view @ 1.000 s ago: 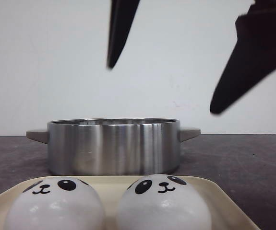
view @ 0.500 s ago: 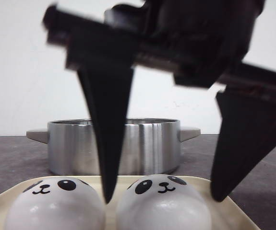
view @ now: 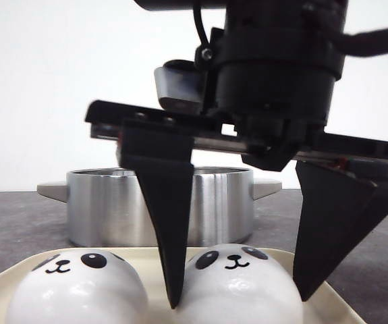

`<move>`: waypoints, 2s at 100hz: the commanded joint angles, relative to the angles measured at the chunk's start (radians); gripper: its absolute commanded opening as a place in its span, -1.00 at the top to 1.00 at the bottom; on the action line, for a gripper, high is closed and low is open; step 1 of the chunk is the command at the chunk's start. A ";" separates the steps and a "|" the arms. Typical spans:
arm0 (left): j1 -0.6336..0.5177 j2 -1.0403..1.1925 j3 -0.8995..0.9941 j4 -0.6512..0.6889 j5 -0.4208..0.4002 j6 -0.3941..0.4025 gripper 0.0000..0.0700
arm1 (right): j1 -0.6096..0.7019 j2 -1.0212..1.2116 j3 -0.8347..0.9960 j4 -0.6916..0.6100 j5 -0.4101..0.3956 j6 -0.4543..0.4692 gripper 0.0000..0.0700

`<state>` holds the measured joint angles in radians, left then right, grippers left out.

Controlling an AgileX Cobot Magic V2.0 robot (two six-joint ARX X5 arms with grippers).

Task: Steam buns
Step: 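Lower the right gripper onto the nearer bun beside it and grasp, then lift the bun with the right gripper and lower it into the pot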

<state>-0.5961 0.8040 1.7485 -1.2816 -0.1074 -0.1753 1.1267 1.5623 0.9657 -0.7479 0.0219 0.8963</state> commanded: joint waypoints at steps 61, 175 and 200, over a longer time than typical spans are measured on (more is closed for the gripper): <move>-0.006 0.007 0.002 0.023 -0.005 0.018 -1.00 | -0.028 0.052 0.035 0.020 -0.019 -0.113 1.00; -0.006 0.007 -0.052 0.029 -0.006 0.035 -1.00 | -0.414 0.391 0.633 -0.122 -0.105 -0.441 1.00; -0.006 0.007 -0.068 0.027 -0.014 0.035 -1.00 | -0.414 0.437 0.633 -0.120 -0.101 -0.439 0.59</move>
<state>-0.5961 0.8040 1.6665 -1.2613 -0.1104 -0.1482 0.7052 1.9697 1.5814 -0.8719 -0.0792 0.4675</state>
